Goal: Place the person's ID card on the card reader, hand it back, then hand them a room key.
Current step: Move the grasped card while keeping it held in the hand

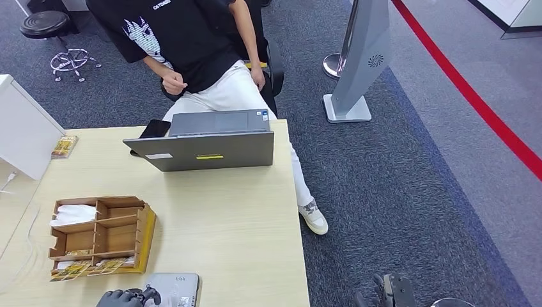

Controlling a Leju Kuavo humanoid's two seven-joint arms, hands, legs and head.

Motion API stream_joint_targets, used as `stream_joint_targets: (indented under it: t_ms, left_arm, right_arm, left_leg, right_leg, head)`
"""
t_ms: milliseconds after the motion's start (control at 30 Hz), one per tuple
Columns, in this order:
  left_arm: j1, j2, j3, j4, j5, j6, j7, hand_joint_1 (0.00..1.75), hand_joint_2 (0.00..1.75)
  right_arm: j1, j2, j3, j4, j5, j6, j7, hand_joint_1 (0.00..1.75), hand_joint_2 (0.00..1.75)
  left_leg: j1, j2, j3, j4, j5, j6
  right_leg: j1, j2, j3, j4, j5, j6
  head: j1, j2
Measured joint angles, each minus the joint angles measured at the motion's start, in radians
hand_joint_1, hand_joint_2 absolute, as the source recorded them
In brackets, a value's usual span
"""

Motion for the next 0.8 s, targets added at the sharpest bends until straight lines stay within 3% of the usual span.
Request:
stream_joint_targets:
  t_ms: [800]
  left_arm:
    - [-0.032,0.021,-0.049,0.001,-0.017,-0.033,0.027,1.75,1.75]
  right_arm:
    - [-0.008,0.000,-0.003,0.002,0.001,-0.008,0.002,0.00,1.75]
  left_leg:
    - [0.000,0.000,0.000,0.000,0.000,0.000]
  right_leg:
    - [0.000,0.000,0.000,0.000,0.000,0.000]
  head:
    - [0.000,0.000]
